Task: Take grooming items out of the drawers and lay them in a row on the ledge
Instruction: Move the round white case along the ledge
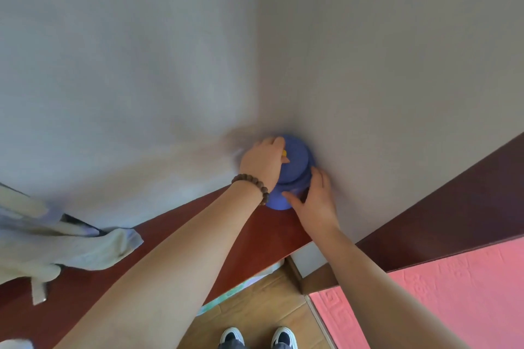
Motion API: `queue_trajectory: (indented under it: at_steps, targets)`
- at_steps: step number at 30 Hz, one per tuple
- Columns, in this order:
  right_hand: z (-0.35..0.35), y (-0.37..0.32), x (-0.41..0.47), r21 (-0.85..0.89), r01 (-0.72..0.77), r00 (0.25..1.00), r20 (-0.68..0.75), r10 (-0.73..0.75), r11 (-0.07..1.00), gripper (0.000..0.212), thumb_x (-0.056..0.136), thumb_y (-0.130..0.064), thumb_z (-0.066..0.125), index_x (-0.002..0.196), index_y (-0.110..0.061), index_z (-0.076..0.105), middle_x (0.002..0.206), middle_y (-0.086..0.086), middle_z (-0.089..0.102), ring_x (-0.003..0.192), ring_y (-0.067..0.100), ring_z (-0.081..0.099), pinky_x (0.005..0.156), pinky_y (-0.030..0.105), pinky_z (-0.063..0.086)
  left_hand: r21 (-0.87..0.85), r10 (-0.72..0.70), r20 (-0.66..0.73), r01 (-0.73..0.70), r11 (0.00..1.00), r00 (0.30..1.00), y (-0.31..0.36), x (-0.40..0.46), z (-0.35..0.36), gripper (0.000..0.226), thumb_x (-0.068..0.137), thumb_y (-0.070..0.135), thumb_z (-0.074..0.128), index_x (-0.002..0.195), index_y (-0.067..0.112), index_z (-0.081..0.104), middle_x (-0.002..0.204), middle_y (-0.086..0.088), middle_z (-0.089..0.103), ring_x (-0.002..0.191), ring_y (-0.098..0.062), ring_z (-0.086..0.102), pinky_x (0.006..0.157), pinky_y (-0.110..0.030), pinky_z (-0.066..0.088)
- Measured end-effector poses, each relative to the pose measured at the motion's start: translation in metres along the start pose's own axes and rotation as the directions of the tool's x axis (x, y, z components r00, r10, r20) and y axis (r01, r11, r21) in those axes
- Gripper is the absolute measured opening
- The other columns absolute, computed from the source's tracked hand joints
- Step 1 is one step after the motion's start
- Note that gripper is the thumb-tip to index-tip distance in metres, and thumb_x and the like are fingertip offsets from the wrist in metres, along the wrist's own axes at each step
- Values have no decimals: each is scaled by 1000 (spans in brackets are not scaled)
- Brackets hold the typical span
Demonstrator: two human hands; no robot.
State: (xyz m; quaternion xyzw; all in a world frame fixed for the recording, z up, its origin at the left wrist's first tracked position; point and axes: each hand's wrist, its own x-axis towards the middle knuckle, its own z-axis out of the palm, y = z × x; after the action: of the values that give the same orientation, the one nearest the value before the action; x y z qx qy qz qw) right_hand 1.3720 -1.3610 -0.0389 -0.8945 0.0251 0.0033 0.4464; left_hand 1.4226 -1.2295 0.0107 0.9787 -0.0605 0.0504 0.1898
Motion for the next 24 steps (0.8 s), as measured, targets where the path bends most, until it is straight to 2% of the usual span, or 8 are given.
queue_trajectory:
  at_steps: [5, 8, 13, 17, 20, 24]
  targets:
    - [1, 2, 0, 31, -10, 1000, -1, 10, 999, 83, 80, -24, 75, 145, -8, 26, 147, 6, 32, 131, 19, 41, 96, 19, 37, 53, 49, 65, -52, 997, 997, 0, 8, 7, 13, 96, 18, 47, 103, 9, 54, 108, -7, 58, 102, -27, 52, 66, -32, 34]
    - [1, 1, 1, 42, -26, 1000, 6, 26, 999, 84, 80, -25, 74, 145, -9, 25, 148, 5, 31, 131, 17, 41, 95, 17, 37, 18, 46, 114, -49, 999, 992, -2, 12, 10, 15, 97, 19, 46, 105, 8, 55, 109, -6, 59, 105, -25, 52, 68, -31, 35]
    - [0, -1, 0, 31, -21, 1000, 17, 20, 999, 82, 81, -26, 73, 146, -9, 25, 148, 5, 30, 130, 16, 40, 94, 13, 32, -55, 5, 63, -2, 998, 998, -7, 4, 14, 19, 96, 23, 48, 109, 13, 57, 113, -4, 59, 108, -24, 50, 73, -31, 37]
    - [1, -2, -1, 24, -15, 1000, 17, 15, 1000, 83, 81, -28, 74, 145, -8, 26, 147, 5, 31, 128, 16, 43, 92, 15, 35, -83, -20, 87, 27, 996, 996, -5, -1, 15, 29, 96, 24, 48, 123, 13, 52, 125, -5, 56, 117, -26, 48, 85, -33, 40]
    - [-1, -2, -3, -42, 37, 999, 16, -37, 998, 85, 82, -29, 72, 146, -6, 23, 149, 8, 28, 132, 20, 40, 99, 24, 40, -101, -53, 81, 61, 993, 995, -6, -12, 12, 49, 94, 31, 53, 139, 15, 42, 140, -6, 49, 130, -26, 42, 103, -39, 39]
    - [3, -8, -12, -148, 149, 989, 21, -148, 978, 84, 88, -36, 64, 151, -7, 15, 158, 9, 13, 144, 22, 21, 111, 36, 36, -43, -112, -42, 111, 993, 993, -19, -44, 5, 51, 94, 37, 50, 140, 16, 41, 139, -3, 50, 125, -25, 47, 105, -37, 37]
